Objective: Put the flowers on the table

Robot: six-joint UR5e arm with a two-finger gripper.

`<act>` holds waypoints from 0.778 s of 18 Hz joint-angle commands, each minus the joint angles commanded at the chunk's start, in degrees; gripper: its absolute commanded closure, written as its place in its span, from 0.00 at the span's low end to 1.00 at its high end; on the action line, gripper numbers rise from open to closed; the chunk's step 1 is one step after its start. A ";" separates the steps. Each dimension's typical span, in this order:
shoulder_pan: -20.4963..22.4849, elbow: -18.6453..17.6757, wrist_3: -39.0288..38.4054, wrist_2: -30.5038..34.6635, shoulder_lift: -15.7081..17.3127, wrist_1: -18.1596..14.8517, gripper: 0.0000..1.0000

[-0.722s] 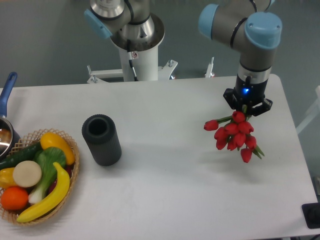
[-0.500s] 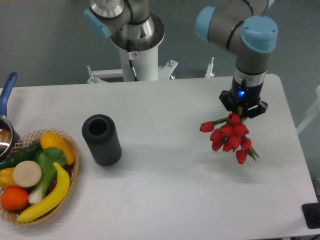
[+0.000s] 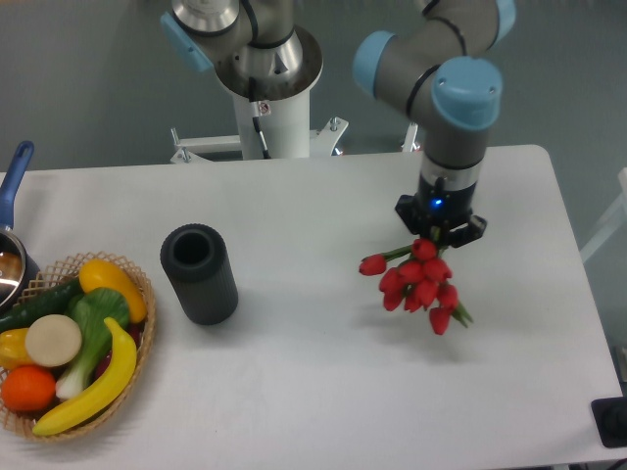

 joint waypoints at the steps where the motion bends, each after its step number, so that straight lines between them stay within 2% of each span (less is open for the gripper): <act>1: -0.27 0.00 -0.35 0.00 -0.70 0.27 0.70; 4: -1.14 0.61 -2.89 0.00 -1.93 0.44 0.39; 5: -1.15 0.79 -3.25 0.00 -2.11 0.53 0.01; 12: -0.71 1.67 -2.73 0.00 -2.11 1.94 0.00; 14: 0.95 1.67 -2.12 0.00 -1.76 3.25 0.00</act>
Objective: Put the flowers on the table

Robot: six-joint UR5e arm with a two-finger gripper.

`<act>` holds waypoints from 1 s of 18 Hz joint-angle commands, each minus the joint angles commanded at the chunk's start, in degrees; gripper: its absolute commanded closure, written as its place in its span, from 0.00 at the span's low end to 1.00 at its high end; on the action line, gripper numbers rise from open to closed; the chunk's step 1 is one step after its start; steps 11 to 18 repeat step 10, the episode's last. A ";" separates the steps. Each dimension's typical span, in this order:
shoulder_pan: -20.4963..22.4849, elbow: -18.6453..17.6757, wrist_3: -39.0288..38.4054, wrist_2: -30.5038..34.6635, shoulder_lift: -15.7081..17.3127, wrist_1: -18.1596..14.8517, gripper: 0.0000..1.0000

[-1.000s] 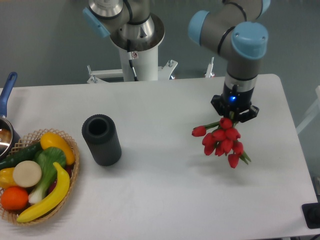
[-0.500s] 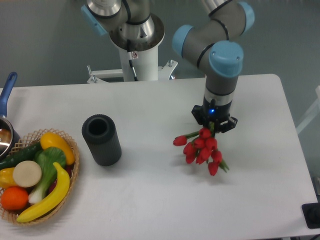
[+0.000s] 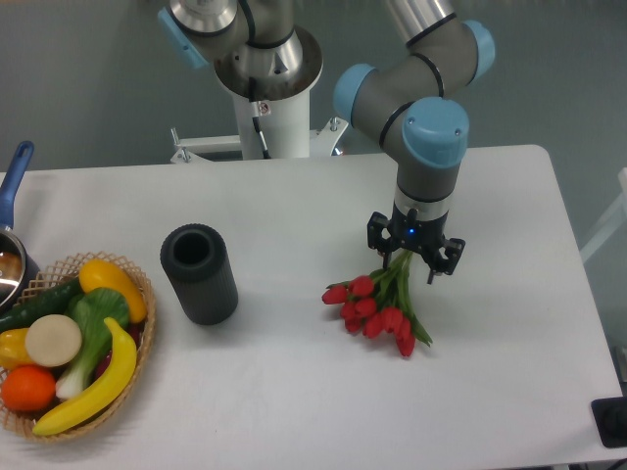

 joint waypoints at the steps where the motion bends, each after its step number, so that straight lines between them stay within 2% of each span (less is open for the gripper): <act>1: 0.53 0.00 1.05 0.00 0.09 0.00 0.00; 7: 4.22 -0.17 8.79 0.00 0.27 0.00 0.00; 10: 5.63 -0.26 9.15 0.00 0.53 0.00 0.00; 18: 5.63 -0.26 9.15 0.00 0.53 0.00 0.00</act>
